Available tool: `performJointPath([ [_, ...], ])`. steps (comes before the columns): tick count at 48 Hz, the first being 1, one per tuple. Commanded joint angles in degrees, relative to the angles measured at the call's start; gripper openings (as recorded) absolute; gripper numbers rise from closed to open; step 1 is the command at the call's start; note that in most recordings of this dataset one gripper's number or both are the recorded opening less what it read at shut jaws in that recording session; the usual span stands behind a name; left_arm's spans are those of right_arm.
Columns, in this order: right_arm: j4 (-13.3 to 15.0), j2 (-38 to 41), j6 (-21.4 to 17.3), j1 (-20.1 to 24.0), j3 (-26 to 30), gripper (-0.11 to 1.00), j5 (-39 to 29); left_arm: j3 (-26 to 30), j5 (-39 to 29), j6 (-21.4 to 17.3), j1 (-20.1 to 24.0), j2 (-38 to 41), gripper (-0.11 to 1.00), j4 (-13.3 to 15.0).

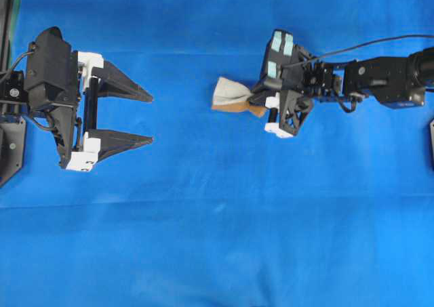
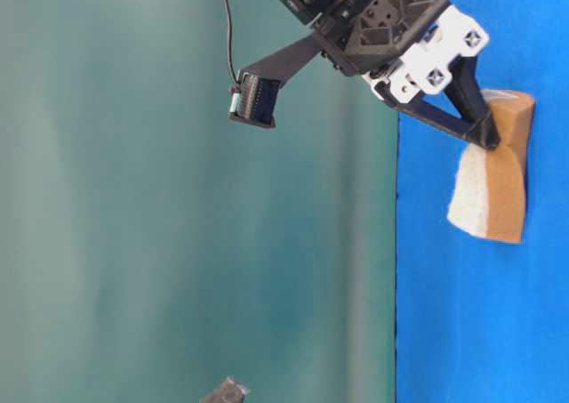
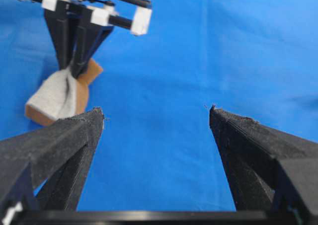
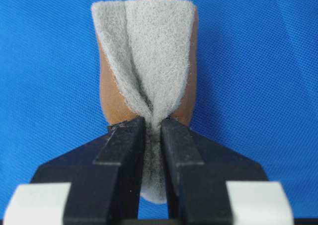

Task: Hand over the sponge with the left arm and wipe it with the right arm.

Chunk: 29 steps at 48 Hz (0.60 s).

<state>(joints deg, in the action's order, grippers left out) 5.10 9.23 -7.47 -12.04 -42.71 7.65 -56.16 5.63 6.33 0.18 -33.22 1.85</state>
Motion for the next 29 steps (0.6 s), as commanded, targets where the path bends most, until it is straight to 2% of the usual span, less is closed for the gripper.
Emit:
performJointPath([
  [1,-1.2,-0.4,-0.4,4.4,0.5,0.17,-0.3,0.6,0.6,-0.2,-0.1,-0.2,0.83,-0.2],
  [10,-3.7,-0.4,-2.5,12.2,1.5,0.17,-1.2,0.6,0.6,-0.3,-0.1,-0.2,0.83,-0.2],
  [16,-4.5,-0.4,-3.6,15.8,2.5,0.17,-3.0,0.6,0.6,-0.3,0.0,-0.2,0.83,-0.2],
  [21,-4.6,-0.4,-4.4,17.7,3.4,0.17,-4.8,0.6,0.6,-0.3,-0.1,-0.2,0.83,-0.2],
  [29,-4.4,-0.4,-4.4,17.9,4.3,0.17,-6.6,0.6,0.6,-0.3,-0.1,-0.2,0.83,-0.2],
])
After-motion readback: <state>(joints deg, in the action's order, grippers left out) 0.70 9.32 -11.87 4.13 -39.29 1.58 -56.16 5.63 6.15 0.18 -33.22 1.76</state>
